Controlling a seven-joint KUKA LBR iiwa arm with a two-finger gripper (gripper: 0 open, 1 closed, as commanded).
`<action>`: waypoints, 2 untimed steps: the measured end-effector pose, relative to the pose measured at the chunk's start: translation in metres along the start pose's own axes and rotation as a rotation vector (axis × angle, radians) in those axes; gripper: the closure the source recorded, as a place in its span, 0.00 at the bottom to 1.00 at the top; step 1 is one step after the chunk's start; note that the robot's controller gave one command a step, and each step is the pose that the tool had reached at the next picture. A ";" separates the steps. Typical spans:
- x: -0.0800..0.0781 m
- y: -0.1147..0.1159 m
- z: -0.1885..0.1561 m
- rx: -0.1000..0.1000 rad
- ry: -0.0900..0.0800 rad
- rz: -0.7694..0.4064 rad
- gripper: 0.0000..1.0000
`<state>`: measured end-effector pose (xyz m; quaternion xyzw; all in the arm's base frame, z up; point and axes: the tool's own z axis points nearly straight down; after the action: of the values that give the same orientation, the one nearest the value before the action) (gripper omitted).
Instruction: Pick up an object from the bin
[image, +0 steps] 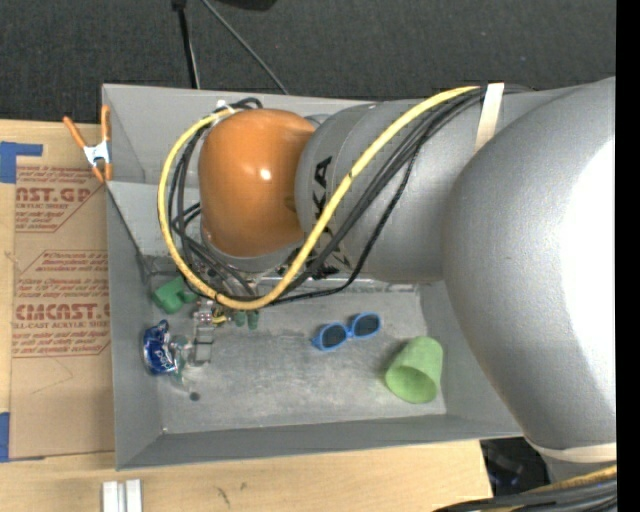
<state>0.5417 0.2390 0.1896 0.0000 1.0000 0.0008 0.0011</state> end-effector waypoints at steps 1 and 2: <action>-0.005 0.003 0.123 0.003 0.009 -0.137 0.00; -0.008 0.004 0.116 -0.002 -0.002 -0.136 1.00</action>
Offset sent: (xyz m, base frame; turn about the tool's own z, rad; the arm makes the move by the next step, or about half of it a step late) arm 0.0073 0.0025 -0.1185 -0.1354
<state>0.5502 0.2433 0.0732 -0.0681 0.9977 0.0015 0.0022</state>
